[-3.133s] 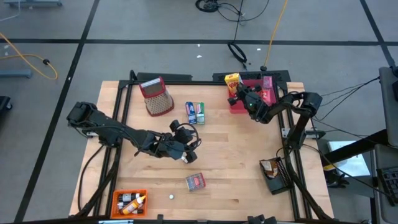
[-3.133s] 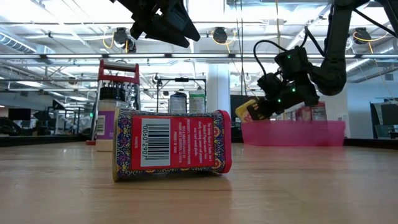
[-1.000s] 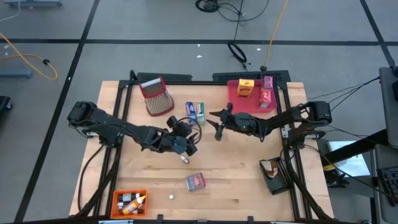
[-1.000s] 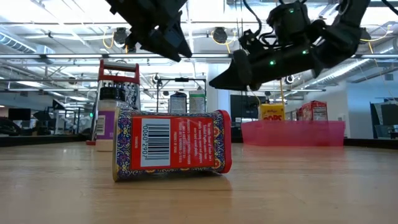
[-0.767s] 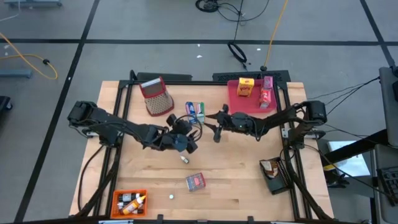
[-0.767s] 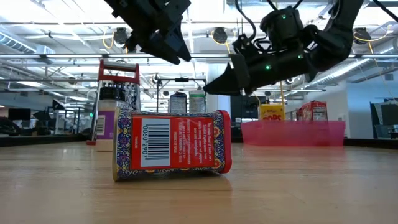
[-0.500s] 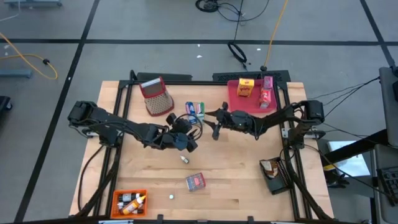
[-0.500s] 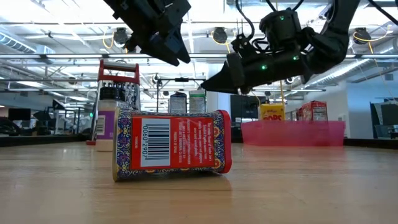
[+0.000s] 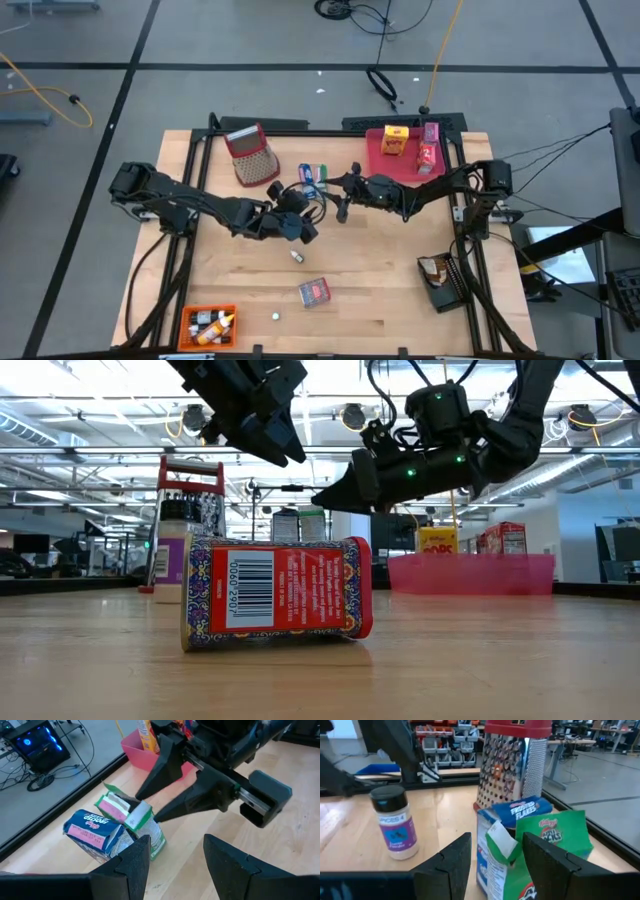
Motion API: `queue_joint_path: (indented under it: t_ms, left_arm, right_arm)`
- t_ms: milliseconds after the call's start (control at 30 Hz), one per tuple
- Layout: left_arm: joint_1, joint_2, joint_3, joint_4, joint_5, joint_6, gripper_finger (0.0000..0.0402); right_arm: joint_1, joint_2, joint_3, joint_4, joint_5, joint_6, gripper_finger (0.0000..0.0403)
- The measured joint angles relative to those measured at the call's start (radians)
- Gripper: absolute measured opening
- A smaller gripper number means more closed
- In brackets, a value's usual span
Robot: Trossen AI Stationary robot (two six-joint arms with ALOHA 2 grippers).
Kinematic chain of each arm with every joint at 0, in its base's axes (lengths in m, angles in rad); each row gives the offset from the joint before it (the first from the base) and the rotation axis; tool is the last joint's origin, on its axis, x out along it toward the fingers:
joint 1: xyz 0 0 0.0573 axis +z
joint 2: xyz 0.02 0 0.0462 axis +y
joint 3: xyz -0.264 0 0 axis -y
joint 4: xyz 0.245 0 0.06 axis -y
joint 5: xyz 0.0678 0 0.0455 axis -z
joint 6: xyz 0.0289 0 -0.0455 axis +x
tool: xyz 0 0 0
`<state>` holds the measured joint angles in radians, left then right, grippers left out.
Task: Pick & Place Kitchen Items
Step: Put the green cereal box into the pink bin
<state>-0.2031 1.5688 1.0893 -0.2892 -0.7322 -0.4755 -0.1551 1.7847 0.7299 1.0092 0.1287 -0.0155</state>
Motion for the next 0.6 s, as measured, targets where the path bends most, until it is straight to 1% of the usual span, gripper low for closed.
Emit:
queue_joint_path:
  t_ms: [300, 367, 467, 533, 600]
  left_arm:
    - [0.0, 0.0, 0.0, -0.002, 0.0, 0.004, 0.0186]
    - [0.0, 0.0, 0.0, -0.002, 0.0, 0.004, 0.0186]
    - [0.0, 0.0, 0.0, -0.002, -0.001, 0.004, 0.0186]
    - [0.0, 0.0, 0.0, -0.002, -0.001, 0.004, 0.0186]
    - [0.0, 0.0, 0.0, -0.002, -0.001, 0.004, 0.0186]
  right_arm:
    - [-0.014, 0.0, 0.001, -0.041, 0.006, 0.007, 0.0167]
    - [-0.014, 0.0, 0.001, -0.053, 0.033, 0.007, 0.0158]
    - [-0.014, 0.0, 0.001, -0.054, 0.053, 0.002, 0.013]
    - [-0.014, 0.0, 0.001, -0.051, 0.054, 0.002, 0.01]
    - [-0.014, 0.0, 0.001, -0.051, 0.057, 0.0, 0.0061]
